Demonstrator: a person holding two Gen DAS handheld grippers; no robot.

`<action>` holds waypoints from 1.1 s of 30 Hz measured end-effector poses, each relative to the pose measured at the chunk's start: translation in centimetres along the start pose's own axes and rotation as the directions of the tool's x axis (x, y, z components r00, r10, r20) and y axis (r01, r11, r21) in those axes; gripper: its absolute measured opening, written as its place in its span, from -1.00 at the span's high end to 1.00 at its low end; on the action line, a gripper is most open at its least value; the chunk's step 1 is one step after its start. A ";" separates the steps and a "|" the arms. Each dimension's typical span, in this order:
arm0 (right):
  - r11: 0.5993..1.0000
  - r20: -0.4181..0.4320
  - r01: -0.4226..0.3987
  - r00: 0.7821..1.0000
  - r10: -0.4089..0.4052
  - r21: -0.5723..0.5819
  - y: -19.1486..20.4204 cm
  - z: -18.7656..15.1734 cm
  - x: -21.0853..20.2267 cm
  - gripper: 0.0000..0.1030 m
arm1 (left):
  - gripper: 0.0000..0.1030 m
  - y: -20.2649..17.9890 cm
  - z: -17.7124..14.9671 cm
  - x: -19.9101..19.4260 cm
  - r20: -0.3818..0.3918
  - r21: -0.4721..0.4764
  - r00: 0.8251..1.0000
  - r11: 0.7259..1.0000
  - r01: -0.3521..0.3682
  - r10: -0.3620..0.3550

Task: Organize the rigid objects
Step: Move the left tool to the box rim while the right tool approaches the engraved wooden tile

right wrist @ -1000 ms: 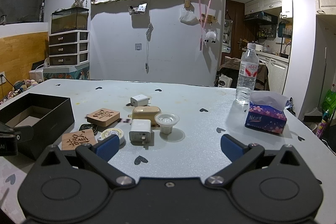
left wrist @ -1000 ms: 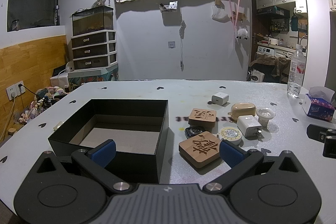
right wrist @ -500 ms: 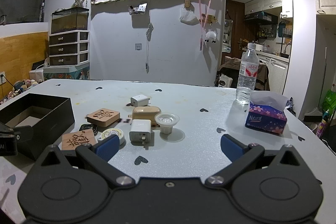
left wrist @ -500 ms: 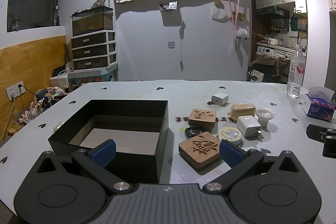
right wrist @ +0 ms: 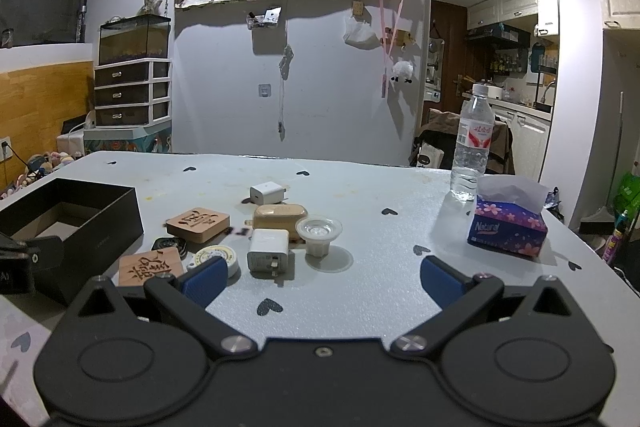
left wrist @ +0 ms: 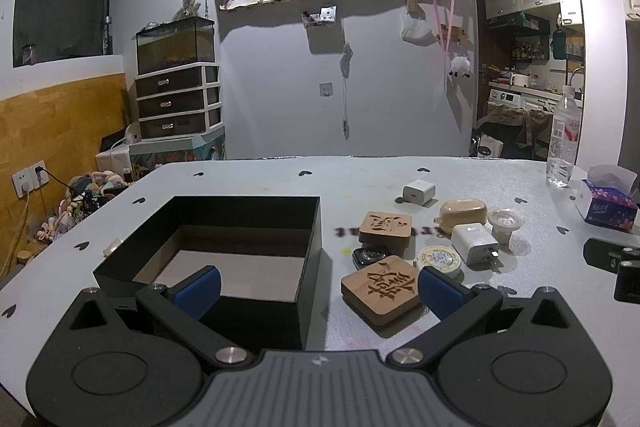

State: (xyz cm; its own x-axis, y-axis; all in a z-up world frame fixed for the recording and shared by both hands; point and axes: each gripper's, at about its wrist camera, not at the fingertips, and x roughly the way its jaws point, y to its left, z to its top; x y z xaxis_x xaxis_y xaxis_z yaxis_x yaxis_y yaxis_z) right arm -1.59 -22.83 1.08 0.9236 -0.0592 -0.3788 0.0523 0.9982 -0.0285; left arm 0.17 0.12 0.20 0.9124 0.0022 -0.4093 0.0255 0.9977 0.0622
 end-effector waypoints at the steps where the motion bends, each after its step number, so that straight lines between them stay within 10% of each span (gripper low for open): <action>1: 1.000 0.001 0.002 1.000 -0.002 0.002 0.1 0.0 0.0 -1.00 | -1.00 0.0 0.4 0.2 0.002 0.000 1.000 1.000 -0.001 0.001; 22: 0.998 0.036 -0.030 0.999 0.028 0.050 0.9 3.3 4.2 -1.00 | -1.00 9.3 5.0 5.4 0.015 -0.041 0.993 0.993 -0.114 0.114; 33: 0.972 -0.009 -0.226 0.974 0.227 0.055 4.1 3.5 7.3 -1.00 | -0.94 12.6 5.1 9.7 -0.094 0.015 0.991 0.995 -0.094 0.095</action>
State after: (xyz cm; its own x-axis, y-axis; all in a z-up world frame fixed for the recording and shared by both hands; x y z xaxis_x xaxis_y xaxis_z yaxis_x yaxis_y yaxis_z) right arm 6.65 -19.16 1.44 0.9080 0.1691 -0.3833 -0.1375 0.9845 0.1085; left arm 11.40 12.33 1.70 0.8681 0.1035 -0.4854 -0.0544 0.9920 0.1143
